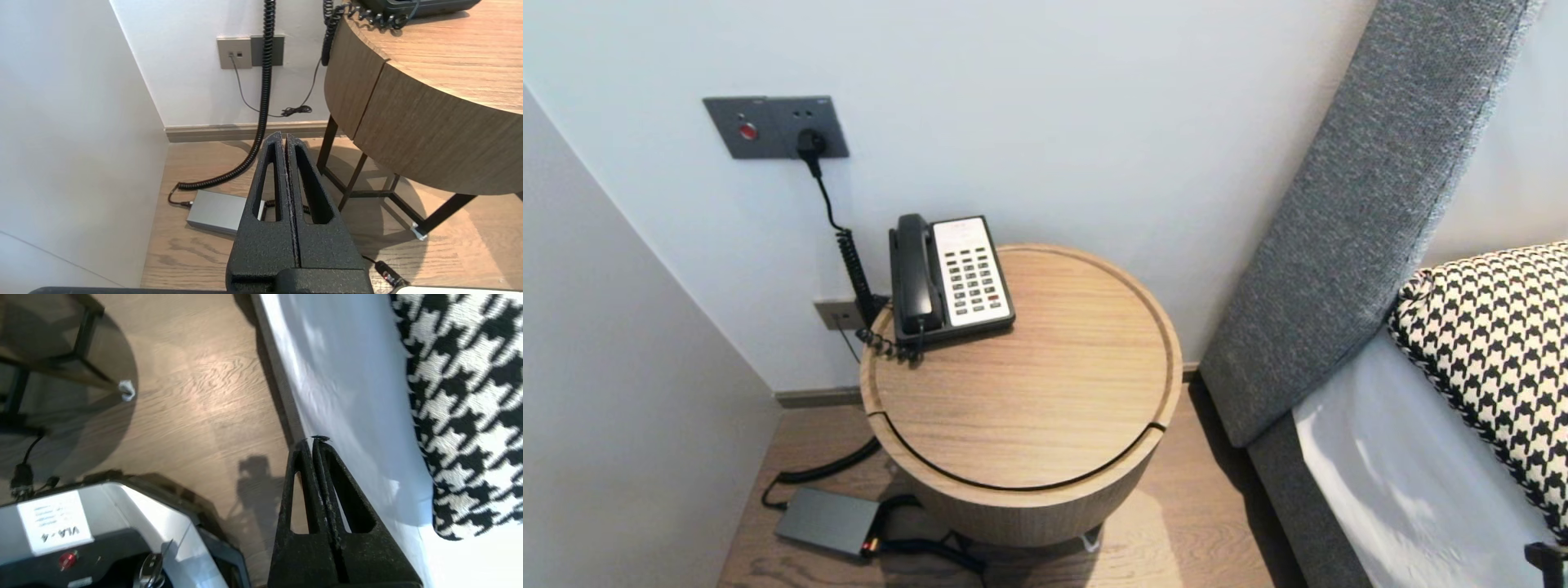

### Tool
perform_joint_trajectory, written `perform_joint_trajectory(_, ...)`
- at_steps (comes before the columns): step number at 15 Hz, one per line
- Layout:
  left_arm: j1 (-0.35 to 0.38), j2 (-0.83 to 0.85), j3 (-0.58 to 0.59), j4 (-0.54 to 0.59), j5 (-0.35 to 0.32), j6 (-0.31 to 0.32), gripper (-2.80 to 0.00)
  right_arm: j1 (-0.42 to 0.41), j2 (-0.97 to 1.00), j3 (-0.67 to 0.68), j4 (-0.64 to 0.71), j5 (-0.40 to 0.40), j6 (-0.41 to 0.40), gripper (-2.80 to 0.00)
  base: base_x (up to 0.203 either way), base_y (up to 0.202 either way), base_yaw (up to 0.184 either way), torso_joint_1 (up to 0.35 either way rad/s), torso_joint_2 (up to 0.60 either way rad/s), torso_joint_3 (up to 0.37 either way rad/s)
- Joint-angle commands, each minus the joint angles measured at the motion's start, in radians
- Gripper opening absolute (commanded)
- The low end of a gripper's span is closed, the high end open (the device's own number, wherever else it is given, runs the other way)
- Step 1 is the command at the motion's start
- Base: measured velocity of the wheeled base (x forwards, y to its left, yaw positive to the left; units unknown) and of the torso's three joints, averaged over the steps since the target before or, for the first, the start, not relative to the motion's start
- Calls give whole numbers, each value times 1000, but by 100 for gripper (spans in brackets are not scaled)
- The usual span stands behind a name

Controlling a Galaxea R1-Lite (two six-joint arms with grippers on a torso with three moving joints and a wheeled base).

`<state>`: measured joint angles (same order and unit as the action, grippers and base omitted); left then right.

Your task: Open the nightstand drawer

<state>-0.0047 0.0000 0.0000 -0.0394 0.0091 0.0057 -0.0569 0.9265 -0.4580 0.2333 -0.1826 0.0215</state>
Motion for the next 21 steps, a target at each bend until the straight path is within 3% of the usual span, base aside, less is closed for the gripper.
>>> perform_joint_trajectory(1, 0, -2, 9, -1, 0, 0, -280, -29, -23, 15, -4, -13, 0, -280, 0, 0, 0, 0, 0, 0)
perform_joint_trajectory(5, 0, -2, 9, -1, 0, 0, -280, -121, -4, 69, -131, -11, -22, -280, 0, 0, 0, 0, 0, 0)
perform_joint_trajectory(14, 0, -2, 9, -1, 0, 0, -280, -115, -305, 291, -163, -16, -26, -280, 0, 0, 0, 0, 0, 0)
perform_joint_trajectory(21, 0, -2, 12, -1, 0, 0, -280, -115, -547, 431, -270, 15, -29, -280, 0, 0, 0, 0, 0, 0)
